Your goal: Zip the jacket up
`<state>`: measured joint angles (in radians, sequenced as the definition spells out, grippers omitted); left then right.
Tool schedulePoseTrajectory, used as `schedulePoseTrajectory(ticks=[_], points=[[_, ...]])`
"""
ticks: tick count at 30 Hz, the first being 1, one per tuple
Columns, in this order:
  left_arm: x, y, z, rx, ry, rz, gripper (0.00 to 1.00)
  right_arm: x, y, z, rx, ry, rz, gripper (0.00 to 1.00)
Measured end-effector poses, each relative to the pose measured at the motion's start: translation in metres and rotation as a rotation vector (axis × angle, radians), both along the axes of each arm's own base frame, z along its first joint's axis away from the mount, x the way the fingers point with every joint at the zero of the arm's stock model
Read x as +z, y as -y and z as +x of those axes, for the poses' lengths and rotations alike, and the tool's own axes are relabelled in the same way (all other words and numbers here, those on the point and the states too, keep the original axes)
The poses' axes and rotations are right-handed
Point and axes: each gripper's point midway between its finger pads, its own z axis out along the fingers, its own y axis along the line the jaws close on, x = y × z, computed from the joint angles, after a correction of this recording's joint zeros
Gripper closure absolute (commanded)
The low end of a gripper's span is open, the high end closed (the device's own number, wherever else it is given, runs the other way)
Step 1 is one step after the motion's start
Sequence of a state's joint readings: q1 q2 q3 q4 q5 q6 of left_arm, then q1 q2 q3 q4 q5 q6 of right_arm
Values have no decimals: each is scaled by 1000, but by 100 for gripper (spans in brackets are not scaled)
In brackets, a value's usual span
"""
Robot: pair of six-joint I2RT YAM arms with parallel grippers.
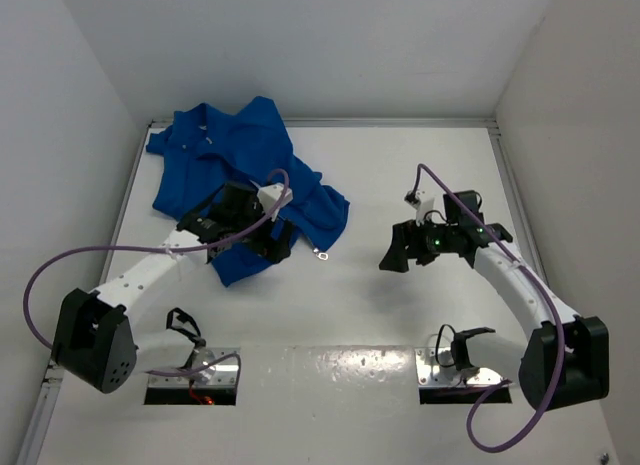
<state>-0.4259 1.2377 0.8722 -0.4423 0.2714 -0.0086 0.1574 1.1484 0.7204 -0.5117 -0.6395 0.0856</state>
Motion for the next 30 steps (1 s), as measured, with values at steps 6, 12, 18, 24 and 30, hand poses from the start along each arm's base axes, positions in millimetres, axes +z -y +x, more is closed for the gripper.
schedulePoseTrajectory(ticks=[6,12,18,24,30], points=[[4,16,-23,-222,90,30,4,-9,-3,-24,2,-72,43,3],[21,44,-36,-521,342,119,27,-7,-14,-25,0,-157,119,7],[-9,32,-35,-763,667,298,40,-9,-24,-15,-30,-244,177,8],[-37,33,-24,-969,845,404,48,1,-29,0,-33,-241,208,8],[-37,56,4,-1038,967,417,49,6,-33,11,-23,-242,220,8]])
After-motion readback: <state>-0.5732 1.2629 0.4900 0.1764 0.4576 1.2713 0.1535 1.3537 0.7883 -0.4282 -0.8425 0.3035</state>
